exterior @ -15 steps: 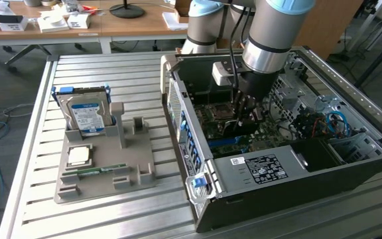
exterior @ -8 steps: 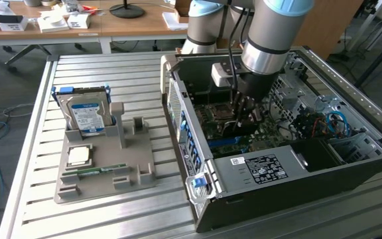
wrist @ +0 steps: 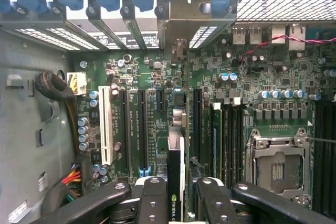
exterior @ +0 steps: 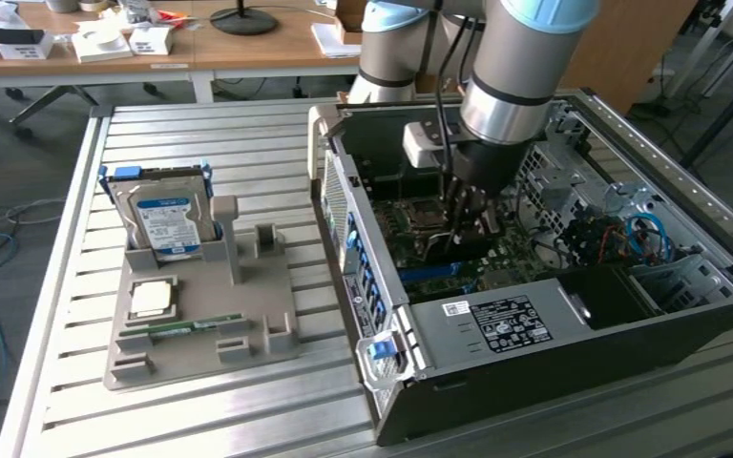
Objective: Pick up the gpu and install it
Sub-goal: 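Insert the gpu into the slot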
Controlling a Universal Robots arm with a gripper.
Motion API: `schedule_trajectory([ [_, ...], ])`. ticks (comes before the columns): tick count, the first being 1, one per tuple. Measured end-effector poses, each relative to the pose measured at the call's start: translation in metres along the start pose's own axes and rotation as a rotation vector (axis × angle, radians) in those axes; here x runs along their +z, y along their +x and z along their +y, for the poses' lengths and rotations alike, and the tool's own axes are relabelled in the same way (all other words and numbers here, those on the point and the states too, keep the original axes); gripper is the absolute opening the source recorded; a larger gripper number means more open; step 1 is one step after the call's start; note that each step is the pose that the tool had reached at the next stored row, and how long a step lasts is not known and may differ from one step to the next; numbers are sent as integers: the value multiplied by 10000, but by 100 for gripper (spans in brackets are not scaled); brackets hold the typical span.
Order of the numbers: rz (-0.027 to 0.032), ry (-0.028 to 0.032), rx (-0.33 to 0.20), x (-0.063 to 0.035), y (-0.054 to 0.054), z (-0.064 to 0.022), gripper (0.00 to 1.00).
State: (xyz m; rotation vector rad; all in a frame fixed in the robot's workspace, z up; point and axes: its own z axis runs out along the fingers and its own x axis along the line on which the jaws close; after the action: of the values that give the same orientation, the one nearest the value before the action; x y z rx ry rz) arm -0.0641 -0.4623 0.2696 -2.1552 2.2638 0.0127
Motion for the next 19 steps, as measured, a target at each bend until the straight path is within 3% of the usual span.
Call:
schedule_trajectory([
  [19,3,-2,0,25,3,51,26],
])
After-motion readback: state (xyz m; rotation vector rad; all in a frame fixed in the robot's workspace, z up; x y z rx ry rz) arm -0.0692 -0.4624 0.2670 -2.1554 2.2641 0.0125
